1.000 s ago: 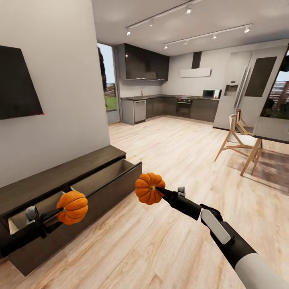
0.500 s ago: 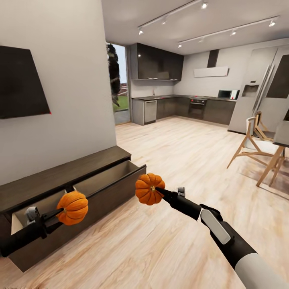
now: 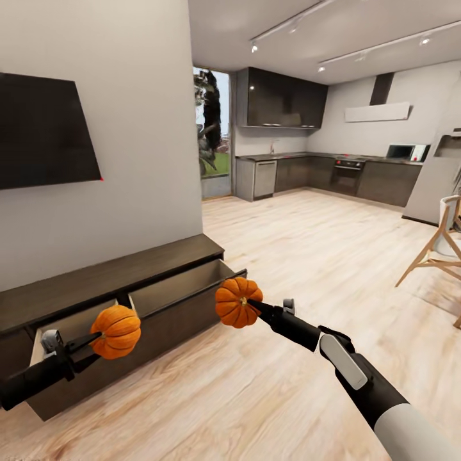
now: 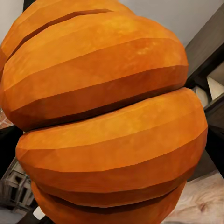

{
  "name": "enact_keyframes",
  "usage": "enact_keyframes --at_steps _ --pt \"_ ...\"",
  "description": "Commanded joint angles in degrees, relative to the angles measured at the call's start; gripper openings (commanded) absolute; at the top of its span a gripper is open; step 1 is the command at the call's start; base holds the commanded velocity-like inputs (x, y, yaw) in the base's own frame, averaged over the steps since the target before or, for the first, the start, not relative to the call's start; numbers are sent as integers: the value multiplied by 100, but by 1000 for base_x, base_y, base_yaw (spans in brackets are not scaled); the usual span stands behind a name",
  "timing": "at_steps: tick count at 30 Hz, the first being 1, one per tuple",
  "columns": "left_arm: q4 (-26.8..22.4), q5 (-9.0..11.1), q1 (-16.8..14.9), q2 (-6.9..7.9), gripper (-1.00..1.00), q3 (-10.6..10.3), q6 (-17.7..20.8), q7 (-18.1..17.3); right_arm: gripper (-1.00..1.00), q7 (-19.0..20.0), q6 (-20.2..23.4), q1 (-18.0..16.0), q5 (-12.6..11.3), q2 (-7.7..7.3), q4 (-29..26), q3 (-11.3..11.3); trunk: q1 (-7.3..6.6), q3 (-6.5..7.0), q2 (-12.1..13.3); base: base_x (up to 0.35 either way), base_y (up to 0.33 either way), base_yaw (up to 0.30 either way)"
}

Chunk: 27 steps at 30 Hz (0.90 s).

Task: Place each of the two pumpkins and all three candles from the living room inside a cabinet in the living room (use any cabinet), then make sure every cabinet is closed, and position the cauldron so it is next to a table in the living room.

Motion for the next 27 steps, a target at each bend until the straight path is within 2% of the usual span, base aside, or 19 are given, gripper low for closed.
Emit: enact_keyframes --at_steps 1,17,27 --pt "0 20 -6 -1 -100 2 44 -13 -100 -6 45 -4 -96 -6 -5 7 1 -5 -3 209 -274 274" --pt "0 13 -6 -1 -100 -11 43 -10 -100 -17 67 -4 -97 -6 -5 -6 1 -6 -3 209 -274 274" --pt "0 8 -6 0 -100 -36 44 -16 -100 -42 115 -4 -92 -2 -1 -11 1 -54 -3 209 -274 224"
